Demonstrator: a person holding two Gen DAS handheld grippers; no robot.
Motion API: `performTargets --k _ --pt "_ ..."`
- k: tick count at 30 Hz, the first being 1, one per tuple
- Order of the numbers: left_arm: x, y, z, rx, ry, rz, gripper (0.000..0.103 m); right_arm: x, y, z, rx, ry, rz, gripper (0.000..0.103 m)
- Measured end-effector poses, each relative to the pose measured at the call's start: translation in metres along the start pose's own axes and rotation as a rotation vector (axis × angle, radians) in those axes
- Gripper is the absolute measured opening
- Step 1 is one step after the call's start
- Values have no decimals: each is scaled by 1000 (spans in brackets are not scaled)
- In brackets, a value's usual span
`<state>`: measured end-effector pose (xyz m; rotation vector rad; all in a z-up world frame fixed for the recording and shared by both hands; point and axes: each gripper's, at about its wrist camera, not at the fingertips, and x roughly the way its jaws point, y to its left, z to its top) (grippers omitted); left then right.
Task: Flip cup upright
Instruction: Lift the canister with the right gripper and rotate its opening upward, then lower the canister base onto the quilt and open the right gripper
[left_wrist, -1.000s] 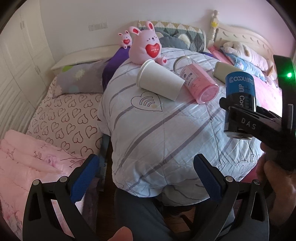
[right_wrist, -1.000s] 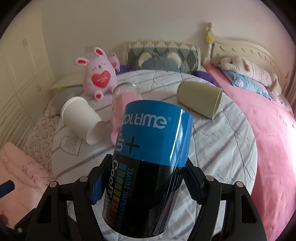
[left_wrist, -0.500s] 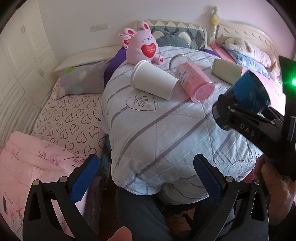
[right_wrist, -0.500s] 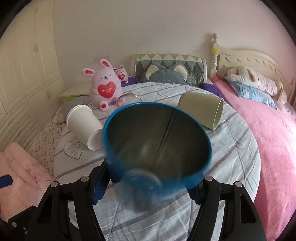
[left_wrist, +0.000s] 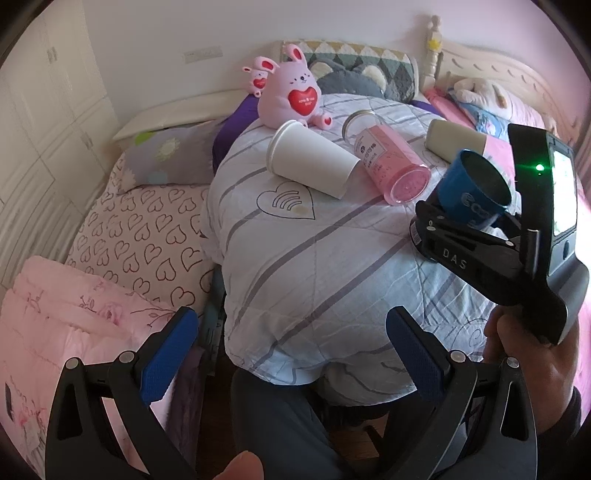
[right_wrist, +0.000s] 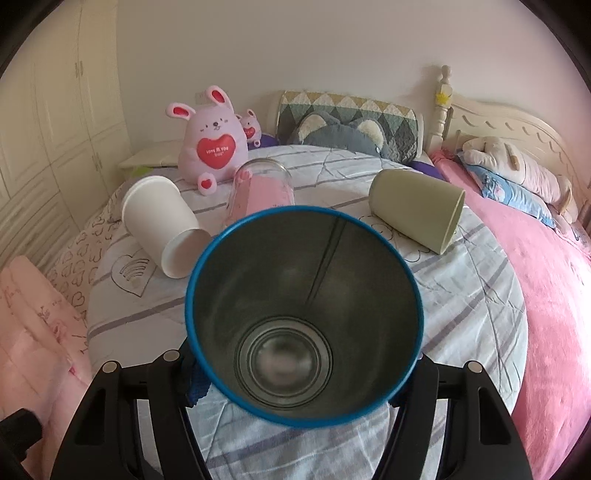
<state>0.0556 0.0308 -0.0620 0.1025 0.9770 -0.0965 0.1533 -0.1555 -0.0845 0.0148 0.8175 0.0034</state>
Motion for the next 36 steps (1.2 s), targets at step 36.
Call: performTargets --k 36 --pt "-31 -12 -23 11 -16 58 103 -9 2 -36 38 -272 -20 81"
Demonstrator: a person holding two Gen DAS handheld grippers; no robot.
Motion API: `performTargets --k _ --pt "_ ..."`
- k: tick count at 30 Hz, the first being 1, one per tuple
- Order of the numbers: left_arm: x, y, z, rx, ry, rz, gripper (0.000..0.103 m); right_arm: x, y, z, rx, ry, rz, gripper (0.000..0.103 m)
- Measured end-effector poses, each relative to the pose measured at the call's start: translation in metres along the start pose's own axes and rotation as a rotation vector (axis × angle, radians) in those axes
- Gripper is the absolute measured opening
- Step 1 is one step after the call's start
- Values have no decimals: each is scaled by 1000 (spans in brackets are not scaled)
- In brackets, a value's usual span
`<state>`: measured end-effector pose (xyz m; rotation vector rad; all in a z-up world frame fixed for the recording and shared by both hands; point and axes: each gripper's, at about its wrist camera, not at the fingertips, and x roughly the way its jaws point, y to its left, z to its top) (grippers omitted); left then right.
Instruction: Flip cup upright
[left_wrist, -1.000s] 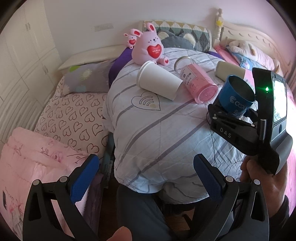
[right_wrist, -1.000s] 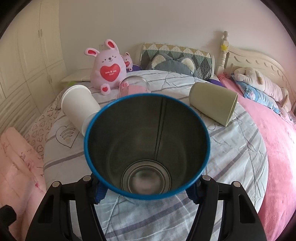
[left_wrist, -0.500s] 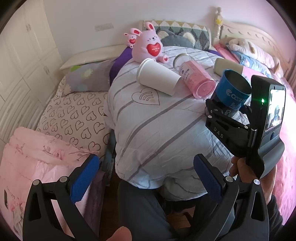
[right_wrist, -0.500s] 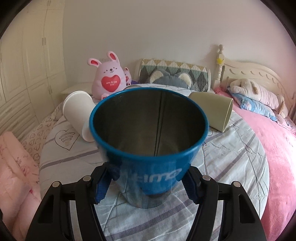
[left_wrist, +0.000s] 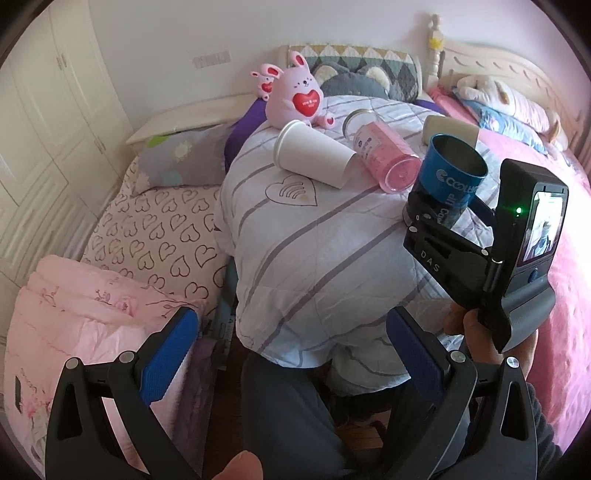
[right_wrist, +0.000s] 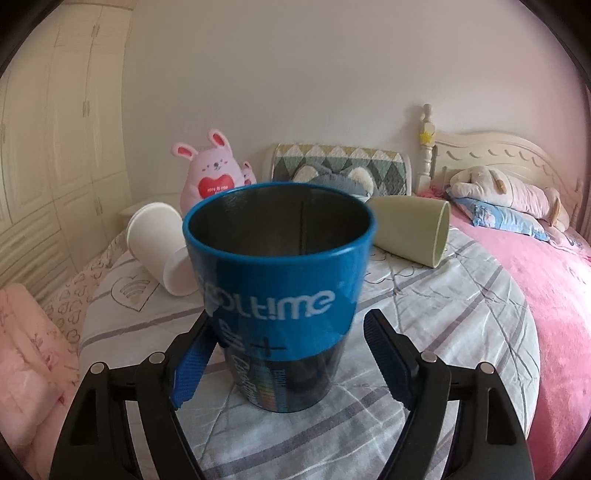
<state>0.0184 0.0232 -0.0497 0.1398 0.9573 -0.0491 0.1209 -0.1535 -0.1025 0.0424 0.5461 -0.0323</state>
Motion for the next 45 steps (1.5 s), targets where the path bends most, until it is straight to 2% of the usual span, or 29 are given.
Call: performTargets --k 9,16,19,22,24,30,35,45 --pt "-25 -8 -5 -7 -47 24 103 -20 -3 -2 20 -21 22 81" --pt "-52 -14 -6 -41 -119 16 103 -83 -17 16 38 -38 42 81" --pt "-61 -17 -7 -52 -147 10 103 -108 -30 27 73 26 56 81" --pt "-69 -20 -7 -63 -170 7 103 -129 -53 40 157 154 84 81" --pt "-74 -22 -7 -66 -185 9 103 -140 -64 46 175 202 73 81" --pt "-87 -31 -7 -57 -227 32 103 -179 -75 54 121 191 16 81" --pt "-95 -34 -7 -53 -246 32 103 -188 -72 59 110 166 19 81" --pt "-96 -31 -8 -63 -240 50 103 -181 -64 60 96 184 44 81"
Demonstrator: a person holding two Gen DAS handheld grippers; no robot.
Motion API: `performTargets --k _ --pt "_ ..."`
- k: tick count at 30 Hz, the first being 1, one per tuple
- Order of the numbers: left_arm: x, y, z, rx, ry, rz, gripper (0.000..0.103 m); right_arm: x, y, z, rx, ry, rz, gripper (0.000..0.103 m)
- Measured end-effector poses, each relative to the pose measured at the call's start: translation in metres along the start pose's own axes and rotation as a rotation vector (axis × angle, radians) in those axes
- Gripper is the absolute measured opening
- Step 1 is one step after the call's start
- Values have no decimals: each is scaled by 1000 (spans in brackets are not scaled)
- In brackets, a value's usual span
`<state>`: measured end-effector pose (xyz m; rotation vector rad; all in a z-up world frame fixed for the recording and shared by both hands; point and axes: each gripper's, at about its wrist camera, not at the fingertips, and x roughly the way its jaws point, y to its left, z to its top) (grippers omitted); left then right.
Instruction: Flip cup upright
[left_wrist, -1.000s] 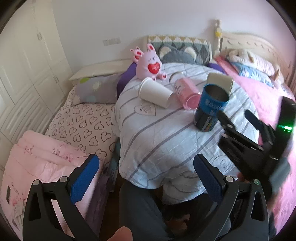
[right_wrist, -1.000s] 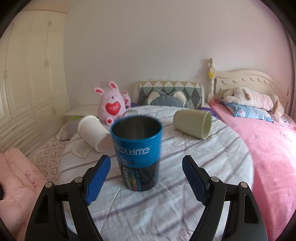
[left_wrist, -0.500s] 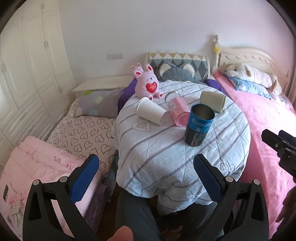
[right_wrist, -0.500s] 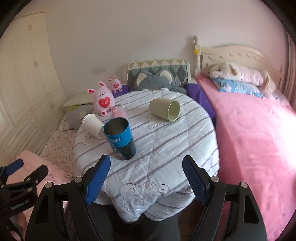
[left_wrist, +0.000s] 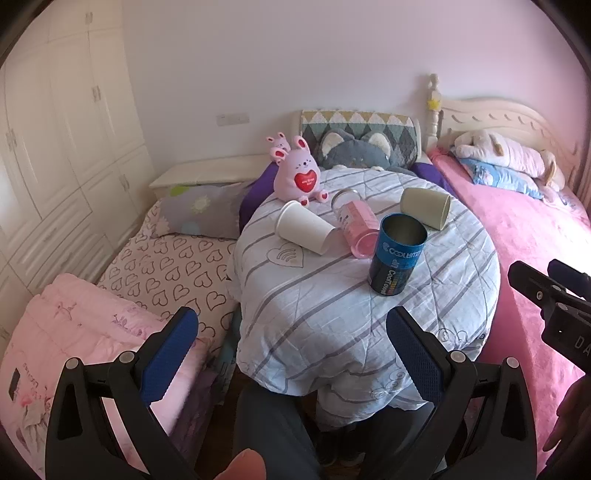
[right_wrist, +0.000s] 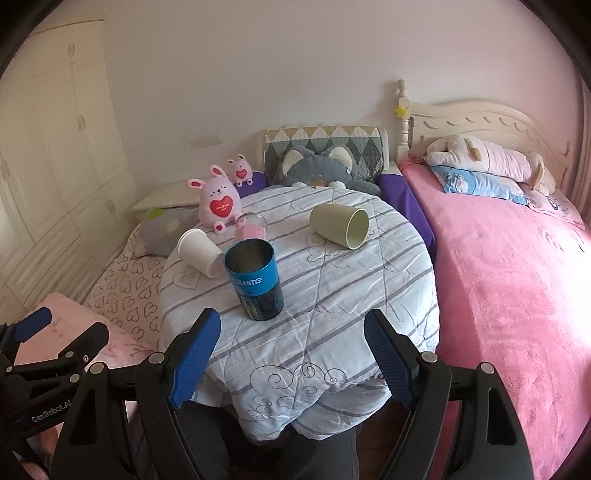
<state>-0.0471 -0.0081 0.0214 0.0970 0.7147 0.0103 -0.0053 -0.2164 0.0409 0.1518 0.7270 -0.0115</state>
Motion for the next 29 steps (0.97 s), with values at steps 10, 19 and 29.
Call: performTargets --k 10,19,29 --pt "1 0 0 0 4 5 103 1 4 -1 -9 8 9 81" --pt "3 2 -1 6 7 24 103 5 7 -1 -14 21 11 81" --pt "9 4 -3 21 23 -3 103 15 8 -5 -18 48 13 81"
